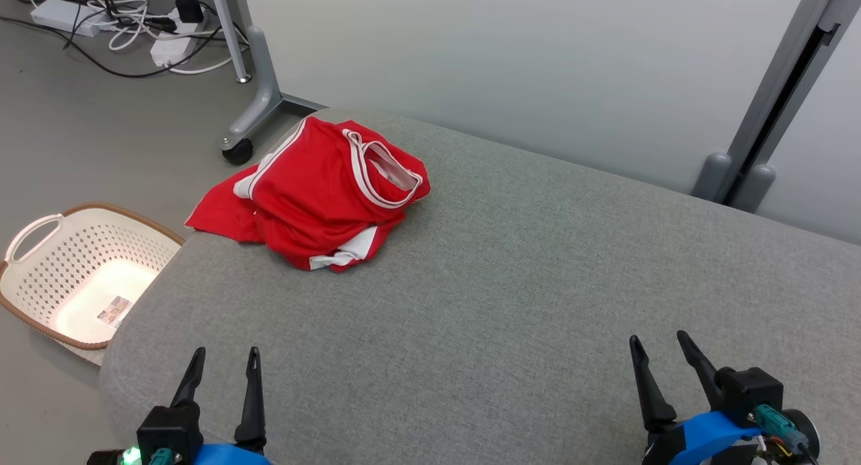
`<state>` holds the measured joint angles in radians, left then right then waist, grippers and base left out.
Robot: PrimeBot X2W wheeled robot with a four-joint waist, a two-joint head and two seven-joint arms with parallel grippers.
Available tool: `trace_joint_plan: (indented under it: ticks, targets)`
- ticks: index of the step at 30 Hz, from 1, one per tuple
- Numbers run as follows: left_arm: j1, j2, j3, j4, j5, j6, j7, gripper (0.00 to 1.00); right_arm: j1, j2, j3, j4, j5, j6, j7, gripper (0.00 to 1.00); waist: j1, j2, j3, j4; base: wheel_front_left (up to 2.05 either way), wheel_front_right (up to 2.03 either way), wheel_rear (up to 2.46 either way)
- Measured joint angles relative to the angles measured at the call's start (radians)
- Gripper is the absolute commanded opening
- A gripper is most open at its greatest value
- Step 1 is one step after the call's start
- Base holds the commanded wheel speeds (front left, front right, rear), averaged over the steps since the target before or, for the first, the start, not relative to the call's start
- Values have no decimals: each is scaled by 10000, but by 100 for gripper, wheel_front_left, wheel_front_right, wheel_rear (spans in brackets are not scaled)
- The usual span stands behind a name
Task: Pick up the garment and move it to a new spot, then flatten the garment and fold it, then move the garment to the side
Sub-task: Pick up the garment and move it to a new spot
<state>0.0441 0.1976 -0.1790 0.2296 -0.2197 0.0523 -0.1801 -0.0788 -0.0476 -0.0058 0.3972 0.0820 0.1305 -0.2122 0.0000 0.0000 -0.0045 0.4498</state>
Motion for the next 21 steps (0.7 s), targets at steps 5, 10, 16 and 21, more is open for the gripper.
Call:
trace_joint_plan:
  ticks: [5, 10, 16, 21]
  targets:
    - [-169, -56, 117, -268, -180, 33, -211, 100, -14, 0, 17, -10, 105, 0, 8, 100, 0, 0, 118, -106, 0, 0, 0]
    - [-817, 240, 560, -911, -589, 98, 679, 100, -200, 2, -17, -201, 19, 0, 84, 100, 0, 0, 508, -318, 0, 0, 0]
    - [-2295, 1012, 1561, -1609, -1429, 167, 2389, 100, -505, -4, -203, -708, -318, 0, 226, 100, 2, 0, 1279, -850, 0, 0, 0]
    - [-3866, 1822, 2224, -1221, -2249, -15, 3854, 100, -831, 0, -136, -1143, -500, 0, 431, 100, 2, 0, 2132, -1455, 0, 0, 0]
